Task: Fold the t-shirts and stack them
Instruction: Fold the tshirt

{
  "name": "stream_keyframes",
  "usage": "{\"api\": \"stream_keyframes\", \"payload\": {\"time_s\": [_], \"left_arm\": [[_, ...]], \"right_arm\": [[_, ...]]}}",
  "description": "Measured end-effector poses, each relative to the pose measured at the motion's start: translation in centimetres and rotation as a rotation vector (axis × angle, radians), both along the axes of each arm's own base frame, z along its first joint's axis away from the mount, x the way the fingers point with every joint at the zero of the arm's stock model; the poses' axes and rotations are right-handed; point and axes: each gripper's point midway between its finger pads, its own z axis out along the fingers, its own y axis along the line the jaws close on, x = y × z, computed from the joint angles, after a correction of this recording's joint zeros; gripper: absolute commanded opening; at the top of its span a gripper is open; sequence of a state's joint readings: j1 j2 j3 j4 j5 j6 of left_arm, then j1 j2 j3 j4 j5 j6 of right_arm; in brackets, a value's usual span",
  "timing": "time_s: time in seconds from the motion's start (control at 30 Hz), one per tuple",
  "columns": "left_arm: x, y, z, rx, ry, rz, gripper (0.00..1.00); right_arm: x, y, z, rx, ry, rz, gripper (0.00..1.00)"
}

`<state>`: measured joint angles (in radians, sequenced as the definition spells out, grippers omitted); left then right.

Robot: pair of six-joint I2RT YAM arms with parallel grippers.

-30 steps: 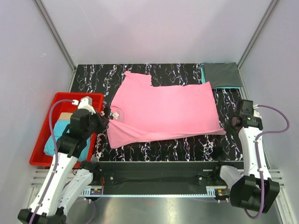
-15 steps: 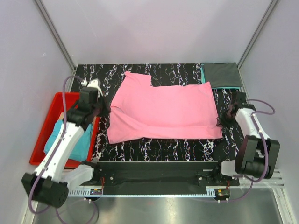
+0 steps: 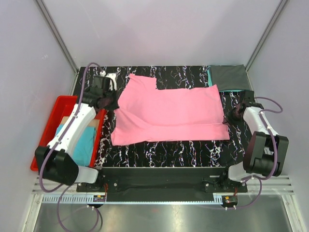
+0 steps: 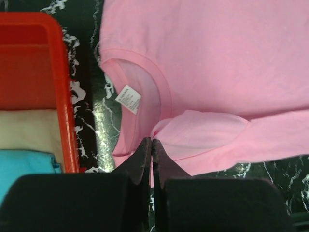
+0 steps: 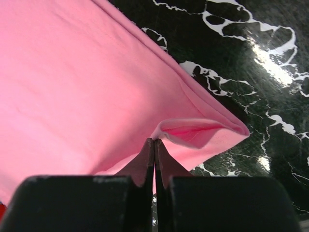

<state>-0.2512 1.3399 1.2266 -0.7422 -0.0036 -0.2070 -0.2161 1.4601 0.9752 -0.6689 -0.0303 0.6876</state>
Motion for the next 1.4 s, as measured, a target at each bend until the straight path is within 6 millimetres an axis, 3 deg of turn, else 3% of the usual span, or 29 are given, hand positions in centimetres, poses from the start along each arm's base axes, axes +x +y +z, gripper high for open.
{"api": "stream_keyframes", "payload": {"time_s": [0.17, 0.4, 0.6, 0.8, 1.07, 1.4], "left_arm": [[2.5, -1.2, 0.1, 0.001, 0.008, -0.054, 0.00], [5.9, -0.9, -0.9, 0.086, 0.044, -0.044, 0.00], [6.6, -1.0, -1.2, 0.095, 0.051, -0.050, 0.00], [8.7, -1.2, -2.1, 0.120, 0.061, -0.044, 0.00], [9.0, -0.3, -3.8, 0.179, 0.103, -0.005, 0.00], [10.0, -0.1, -4.4, 0.192, 0.095, 0.038, 0.00]], "right_arm": [[1.5, 0.0, -0.2, 0.016, -0.005, 0.005, 0.00], [3.2, -0.4, -0.5, 0.017, 0.009, 0.005, 0.00], [4.1, -0.7, -1.3, 0.019, 0.038, 0.003, 0.00], [3.6, -1.5, -2.3, 0.006, 0.083, -0.016, 0.00], [4.5, -0.9, -3.6, 0.077, 0.090, -0.002, 0.00], [5.2, -0.6, -3.2, 0.098, 0.064, 0.008, 0.00]]}}
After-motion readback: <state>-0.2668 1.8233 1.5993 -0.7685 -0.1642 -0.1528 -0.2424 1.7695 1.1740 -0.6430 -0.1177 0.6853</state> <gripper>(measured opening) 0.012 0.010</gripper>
